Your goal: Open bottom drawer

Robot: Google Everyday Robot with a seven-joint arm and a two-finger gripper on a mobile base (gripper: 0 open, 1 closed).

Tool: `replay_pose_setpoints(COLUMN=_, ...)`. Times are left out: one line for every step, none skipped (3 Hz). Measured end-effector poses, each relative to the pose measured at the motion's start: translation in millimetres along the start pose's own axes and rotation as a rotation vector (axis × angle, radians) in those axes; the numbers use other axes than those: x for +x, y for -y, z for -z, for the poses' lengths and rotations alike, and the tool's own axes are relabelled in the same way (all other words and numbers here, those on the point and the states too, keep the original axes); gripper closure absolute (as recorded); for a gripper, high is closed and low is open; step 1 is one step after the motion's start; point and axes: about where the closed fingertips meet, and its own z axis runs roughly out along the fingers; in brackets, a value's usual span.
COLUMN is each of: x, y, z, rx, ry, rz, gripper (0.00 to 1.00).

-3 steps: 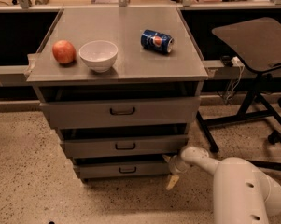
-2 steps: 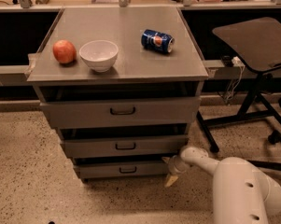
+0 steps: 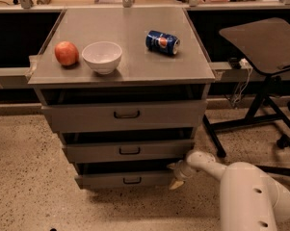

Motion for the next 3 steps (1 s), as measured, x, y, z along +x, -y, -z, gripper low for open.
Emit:
replay_pose_setpoints(x=0.0, y=0.0, z=0.0, rx=0.0, ry=0.0, rz=0.0, gripper=0.47)
replay_pose_setpoints(x=-1.9, y=-8.7, z=-4.2, rx=-0.024, ry=-0.01, rz=0.001, gripper=0.68)
replay_pose_setpoints(x=-3.4, y=-8.1, z=-0.9, rx=-0.024, ry=-0.01, rz=0.001, gripper=0.59)
